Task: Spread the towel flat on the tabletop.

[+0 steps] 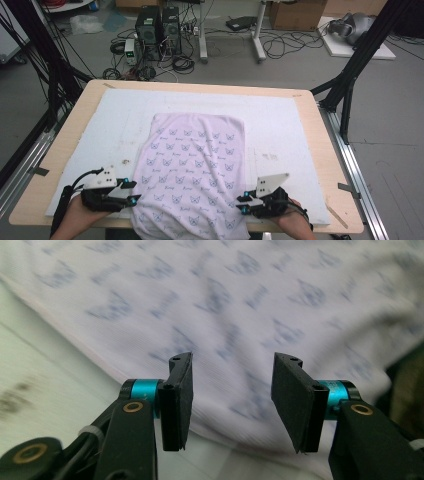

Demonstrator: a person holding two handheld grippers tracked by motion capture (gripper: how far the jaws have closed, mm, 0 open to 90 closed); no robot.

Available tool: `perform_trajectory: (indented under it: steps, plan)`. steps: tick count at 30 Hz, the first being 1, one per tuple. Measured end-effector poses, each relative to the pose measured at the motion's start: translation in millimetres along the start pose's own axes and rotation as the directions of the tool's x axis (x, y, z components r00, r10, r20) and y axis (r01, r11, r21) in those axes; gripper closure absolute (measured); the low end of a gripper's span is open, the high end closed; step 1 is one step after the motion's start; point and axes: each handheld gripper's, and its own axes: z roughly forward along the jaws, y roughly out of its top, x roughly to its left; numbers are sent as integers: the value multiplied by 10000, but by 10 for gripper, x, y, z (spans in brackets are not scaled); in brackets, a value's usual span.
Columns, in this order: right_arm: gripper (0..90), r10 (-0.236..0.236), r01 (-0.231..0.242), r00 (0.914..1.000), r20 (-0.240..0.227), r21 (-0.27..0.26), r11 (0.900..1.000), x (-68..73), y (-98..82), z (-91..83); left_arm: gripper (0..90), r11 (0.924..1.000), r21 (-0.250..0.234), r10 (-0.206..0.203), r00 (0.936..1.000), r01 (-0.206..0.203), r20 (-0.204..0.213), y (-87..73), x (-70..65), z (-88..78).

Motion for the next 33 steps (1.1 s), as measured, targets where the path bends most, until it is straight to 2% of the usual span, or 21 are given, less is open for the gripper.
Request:
perform_trajectory:
  steps: [3,7,8,10,11,13,15,16,17,18,20,21,23,24,25,26,27,28,30,31,33]
  plan:
    - [702,200,-183,9984,537,-322,9993,-248,146,-28,550,9991,-378,-210,9991,195,-374,170,223,56]
    - [678,386,-314,9881,1491,-500,9983,-683,358,-34,638,9973,-562,-513,9944,462,-926,440,571,232]
    - [678,462,-378,9862,1588,-556,9977,-796,398,-34,652,9967,-582,-621,9925,562,-1053,508,669,291]
    - [678,643,-523,9794,1913,-668,9964,-1021,457,-18,695,9926,-847,-993,9828,869,-1560,611,873,413]
    - [678,793,-656,9754,2057,-726,9952,-1139,473,-6,708,9923,-780,-1086,9777,959,-1800,657,983,483]
    - [677,1143,-999,9655,2340,-727,9923,-1365,495,20,731,9901,-614,-1373,9604,1261,-2423,719,1179,637]
    - [676,1442,-1289,9548,2601,-750,9888,-1562,507,54,737,9841,-372,-1771,9486,1735,-2623,743,1366,791]
    - [673,1587,-1427,9475,2775,-769,9868,-1654,508,75,732,9797,-230,-1976,9392,1993,-2807,746,1440,864]
    - [667,1770,-1660,9409,2887,-626,9841,-1739,513,98,718,9763,-99,-2098,9338,2163,-2900,744,1497,930]
    - [663,1911,-1850,9329,3052,-490,9815,-1810,518,127,698,9711,-50,-2298,9302,2384,-2861,741,1545,992]
    - [651,1987,-2022,9210,3350,-248,9790,-1940,522,172,610,9596,-92,-2713,9157,2813,-2964,732,1602,1092]
    - [651,2082,-2115,9157,3437,-281,9770,-1982,519,187,580,9571,-173,-2806,9106,2891,-3036,722,1610,1129]
    - [651,2303,-2343,9043,3596,-331,9716,-2052,508,225,634,9567,-301,-2824,8983,2895,-3367,726,1621,1135]
    - [653,2406,-2470,8992,3655,-300,9686,-2074,494,247,731,9586,-256,-2744,8957,2837,-3498,730,1629,1127]
    - [658,2399,-2506,8936,3793,-217,9678,-2093,479,271,831,9570,-140,-2771,8985,2899,-3404,744,1643,1125]
    - [687,2549,-2720,8855,3884,-116,9622,-2110,460,302,861,9590,-87,-2676,8950,2833,-3568,759,1638,1126]
    - [703,2649,-2861,8804,3932,-51,9582,-2117,449,323,865,9658,133,-2306,8810,2590,-4130,783,1630,1128]
    - [756,2684,-2876,8728,4077,-148,9576,-2122,447,330,868,9662,185,-2240,8735,2570,-4322,794,1639,1116]
    - [777,2606,-2890,8587,4413,-30,9573,-2124,465,321,867,9618,-257,-2553,8593,2725,-4431,814,1669,1051]
    - [781,2502,-2826,8532,4576,24,9592,-2121,473,309,867,9624,-445,-2588,8557,2678,-4481,827,1671,1027]
    - [770,2626,-2913,8492,4582,-84,9566,-2119,469,264,845,9667,-447,-2458,8646,2521,-4382,849,1666,1004]
